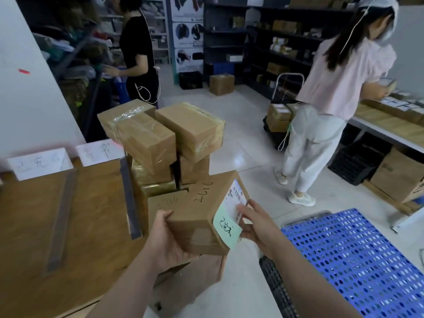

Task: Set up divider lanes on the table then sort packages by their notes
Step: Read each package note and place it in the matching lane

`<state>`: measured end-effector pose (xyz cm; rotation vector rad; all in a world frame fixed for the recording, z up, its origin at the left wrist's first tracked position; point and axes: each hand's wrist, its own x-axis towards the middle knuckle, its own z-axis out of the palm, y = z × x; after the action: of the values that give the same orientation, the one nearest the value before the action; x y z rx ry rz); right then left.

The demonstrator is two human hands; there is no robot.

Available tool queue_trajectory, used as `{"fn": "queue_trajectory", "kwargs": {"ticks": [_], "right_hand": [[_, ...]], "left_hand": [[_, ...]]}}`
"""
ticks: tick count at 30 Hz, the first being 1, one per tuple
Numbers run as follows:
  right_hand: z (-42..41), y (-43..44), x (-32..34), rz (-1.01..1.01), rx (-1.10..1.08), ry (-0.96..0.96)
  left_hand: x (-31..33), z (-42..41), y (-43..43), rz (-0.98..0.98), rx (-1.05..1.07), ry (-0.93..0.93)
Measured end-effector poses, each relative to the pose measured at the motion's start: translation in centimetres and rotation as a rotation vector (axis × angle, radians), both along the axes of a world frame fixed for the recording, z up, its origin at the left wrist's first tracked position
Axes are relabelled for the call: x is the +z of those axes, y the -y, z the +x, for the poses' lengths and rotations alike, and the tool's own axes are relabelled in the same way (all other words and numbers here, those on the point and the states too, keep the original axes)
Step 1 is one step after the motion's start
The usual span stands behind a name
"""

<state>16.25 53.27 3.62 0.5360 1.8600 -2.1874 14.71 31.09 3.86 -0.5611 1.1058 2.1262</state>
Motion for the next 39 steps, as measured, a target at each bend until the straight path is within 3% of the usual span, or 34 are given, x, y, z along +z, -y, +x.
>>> {"fn": "queue_trajectory", "kwargs": {"ticks": [6,10,12,15,18,22,31,39], "right_hand": [[-0.8,-0.9,0.2,0.016,-0.038,-0.020],[-1.1,-1.5,0.4,0.086,-0.053,-0.035],[-1.4,-1.4,0.6,0.102,-0.060,-0.030],[-2.0,-0.9,0.6,0.151,-0.052,-0.045],[-2.2,-0.2,0.3,0.222,-0.029,-0.069],[-1.6,1.0,0.7,0.197,0.019,-0.069],[-0.2,5.9,3.8,0.327,0.364,-0.167],[-0.6,13.5,5.4,0.293,0.502,-0.173]], "left_hand": [[0.3,0.1,-0.3,-0.012,-0.010,-0.001],[0.7,-0.2,-0.8,-0.446,0.003,-0.210],[0.8,-0.1,-1.0,-0.558,-0.033,-0.270],[0.9,0.1,-1.2,-0.535,-0.105,-0.233],[1.2,0.9,-1.3,-0.495,-0.184,-0.316],[1.3,1.8,-0.6,-0.484,-0.185,-0.325],[1.0,3.6,3.7,-0.404,-0.021,-0.236],[2.3,4.9,10.9,-0.499,0.070,-0.357]]}}
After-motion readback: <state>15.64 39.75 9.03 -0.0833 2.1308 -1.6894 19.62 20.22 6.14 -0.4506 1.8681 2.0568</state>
